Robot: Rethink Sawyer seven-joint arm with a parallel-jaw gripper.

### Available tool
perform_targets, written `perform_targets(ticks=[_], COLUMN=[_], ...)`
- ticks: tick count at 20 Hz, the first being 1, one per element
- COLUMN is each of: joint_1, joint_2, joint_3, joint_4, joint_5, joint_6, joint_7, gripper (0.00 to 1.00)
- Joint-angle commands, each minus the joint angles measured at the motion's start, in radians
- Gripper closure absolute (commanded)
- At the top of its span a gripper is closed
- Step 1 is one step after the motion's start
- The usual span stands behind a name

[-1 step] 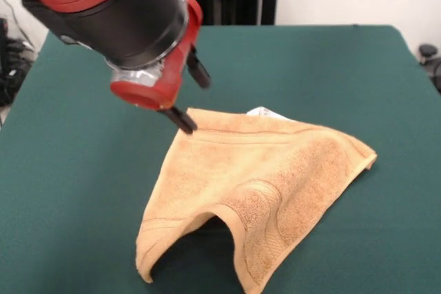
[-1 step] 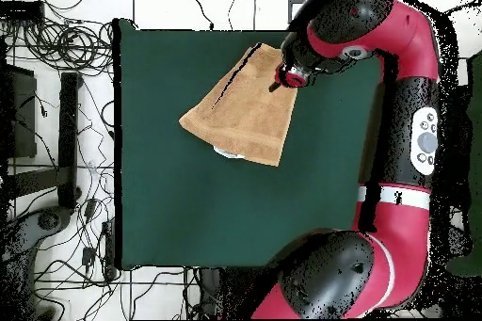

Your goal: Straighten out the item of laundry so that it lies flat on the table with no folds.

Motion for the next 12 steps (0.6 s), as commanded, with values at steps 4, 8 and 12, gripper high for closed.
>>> perform_targets(ticks=[4,8,12], joint_1=[0.017,0.017,0.020], joint_2=[0.047,0.048,0.050], joint_3=[0.128,0.122,0.122], joint_4=[-0.043,-0.044,-0.051], joint_5=[-0.007,0.003,0.004], joint_6=[0.110,0.110,0.110], joint_7=[-0.341,-0.341,-0.339], gripper=[0.00,0.00,0.00])
